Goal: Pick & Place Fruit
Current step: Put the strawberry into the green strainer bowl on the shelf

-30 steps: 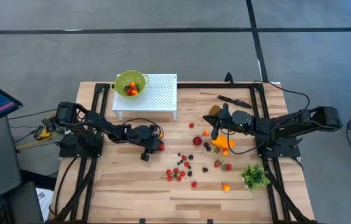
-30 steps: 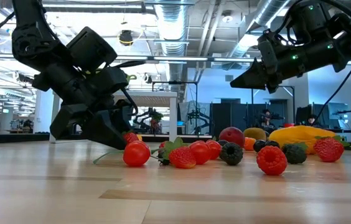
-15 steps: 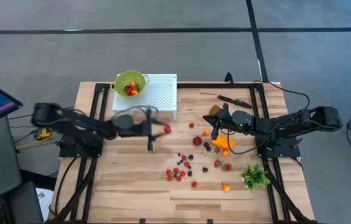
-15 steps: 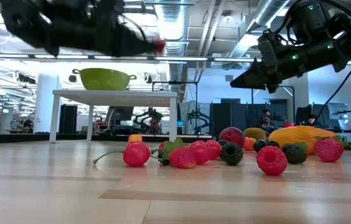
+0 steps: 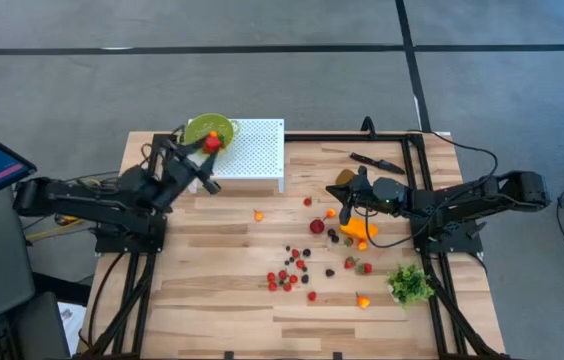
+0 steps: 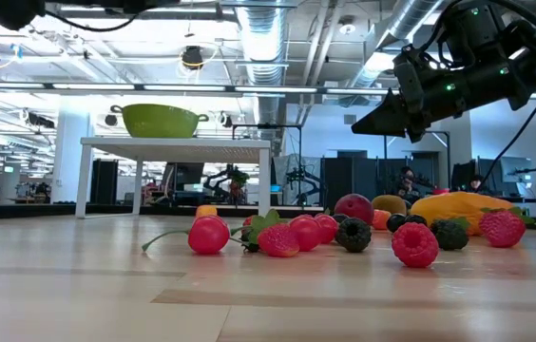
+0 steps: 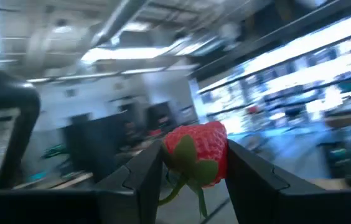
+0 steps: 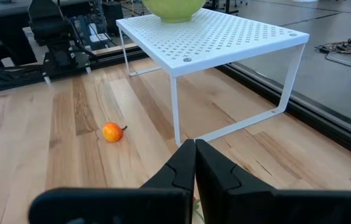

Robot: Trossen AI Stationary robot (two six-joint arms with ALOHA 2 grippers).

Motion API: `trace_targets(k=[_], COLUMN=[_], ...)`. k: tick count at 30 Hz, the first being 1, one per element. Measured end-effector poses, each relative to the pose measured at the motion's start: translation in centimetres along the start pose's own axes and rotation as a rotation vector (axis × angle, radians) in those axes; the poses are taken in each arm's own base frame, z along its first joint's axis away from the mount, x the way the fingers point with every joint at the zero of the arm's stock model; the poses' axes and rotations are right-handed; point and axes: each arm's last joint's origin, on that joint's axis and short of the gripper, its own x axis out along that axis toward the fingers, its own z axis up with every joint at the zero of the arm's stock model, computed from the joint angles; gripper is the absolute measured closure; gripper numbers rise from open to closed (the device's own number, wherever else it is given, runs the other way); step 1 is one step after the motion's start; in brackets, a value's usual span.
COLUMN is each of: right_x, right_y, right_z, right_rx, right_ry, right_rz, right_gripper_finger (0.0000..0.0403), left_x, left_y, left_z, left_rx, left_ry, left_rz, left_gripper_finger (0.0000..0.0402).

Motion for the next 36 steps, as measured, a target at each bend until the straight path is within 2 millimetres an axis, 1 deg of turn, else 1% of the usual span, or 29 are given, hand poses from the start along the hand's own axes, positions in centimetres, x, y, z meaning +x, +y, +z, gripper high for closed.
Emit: trace_targets(k=[5,10,19,26,30,36], right_x=[0.0,0.0,0.0,0.0,0.0,0.0], right_y=[0.0,0.0,0.0,0.0,0.0,0.0], right_z=[0.0,0.0,0.0,0.0,0.0,0.0], right_rx=[0.000,0.000,0.000,0.000,0.000,0.000], right_ry=[0.000,0.000,0.000,0.000,0.000,0.000], right_rz=[0.000,0.000,0.000,0.000,0.000,0.000], right_gripper_finger=[0.0397,0.0397,0.0397,0.0397,0.0397,0.0397], left_x=[0.6,1.5,3.5,4.4,4.5,4.5], left_y=[1.4,1.7,1.3,0.6,0.2,0.2], left_z=[-0.9,-2.3,-6.0,-8.6,-9.3,-9.4], left_rx=[0.079,0.136,0.267,0.261,0.275,0.280], left_ry=[0.130,0.216,0.374,0.453,0.482,0.495], left_rz=[0.208,0.285,0.347,0.357,0.360,0.374], left_gripper_finger=[0.0256,0.0255,0.0253,0.0255,0.0253,0.0244])
